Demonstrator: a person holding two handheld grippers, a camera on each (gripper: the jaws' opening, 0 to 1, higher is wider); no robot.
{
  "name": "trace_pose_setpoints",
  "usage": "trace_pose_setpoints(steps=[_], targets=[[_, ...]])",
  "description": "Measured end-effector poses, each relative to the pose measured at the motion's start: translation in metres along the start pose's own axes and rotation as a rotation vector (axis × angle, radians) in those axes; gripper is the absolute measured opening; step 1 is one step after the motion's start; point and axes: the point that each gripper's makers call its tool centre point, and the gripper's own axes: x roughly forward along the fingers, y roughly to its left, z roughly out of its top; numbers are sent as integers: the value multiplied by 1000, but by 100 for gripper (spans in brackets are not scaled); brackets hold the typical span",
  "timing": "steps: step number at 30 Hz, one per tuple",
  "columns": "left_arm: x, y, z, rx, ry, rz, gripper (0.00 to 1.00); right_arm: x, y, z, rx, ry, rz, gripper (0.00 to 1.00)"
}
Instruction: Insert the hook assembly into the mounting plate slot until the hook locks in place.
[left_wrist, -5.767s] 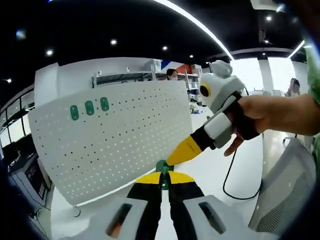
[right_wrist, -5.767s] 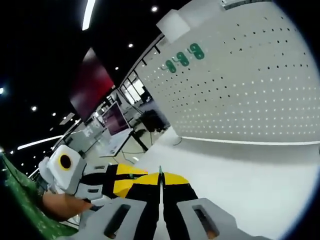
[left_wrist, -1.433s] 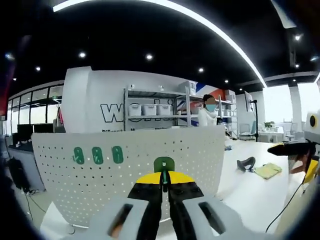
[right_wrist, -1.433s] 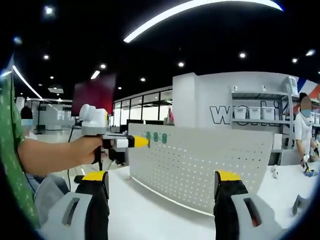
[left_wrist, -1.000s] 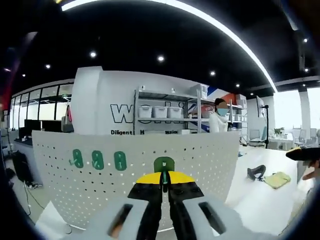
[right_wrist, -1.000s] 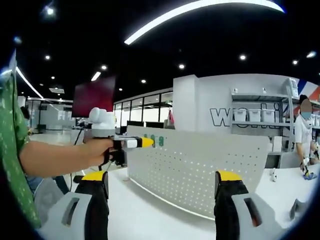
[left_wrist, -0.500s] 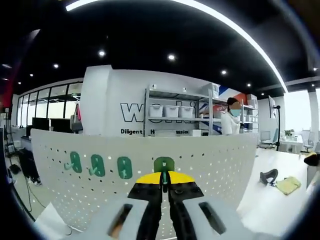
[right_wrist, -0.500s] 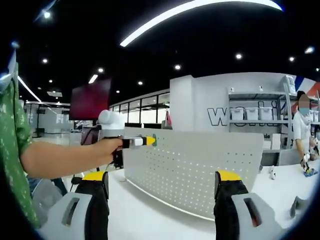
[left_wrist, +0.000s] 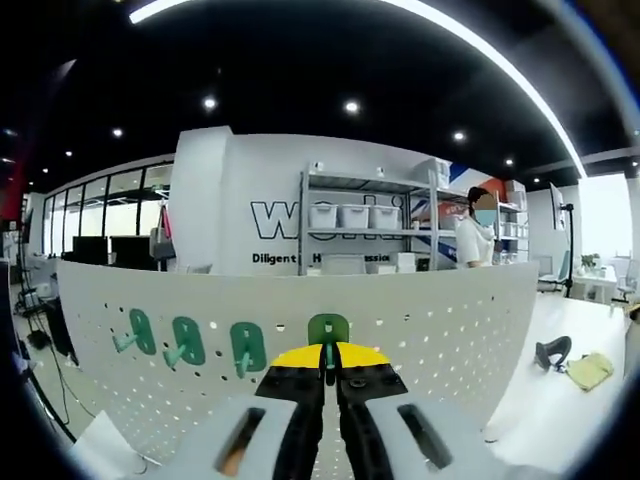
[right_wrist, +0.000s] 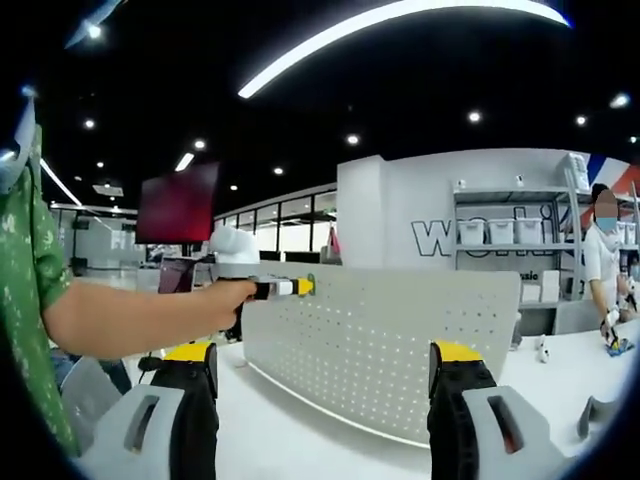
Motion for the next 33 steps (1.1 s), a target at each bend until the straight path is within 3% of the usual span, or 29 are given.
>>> trace_pose_setpoints(steps=[33], targets=[[13, 3, -5, 32, 26, 31, 3, -1, -7, 7, -21, 3, -12, 88]])
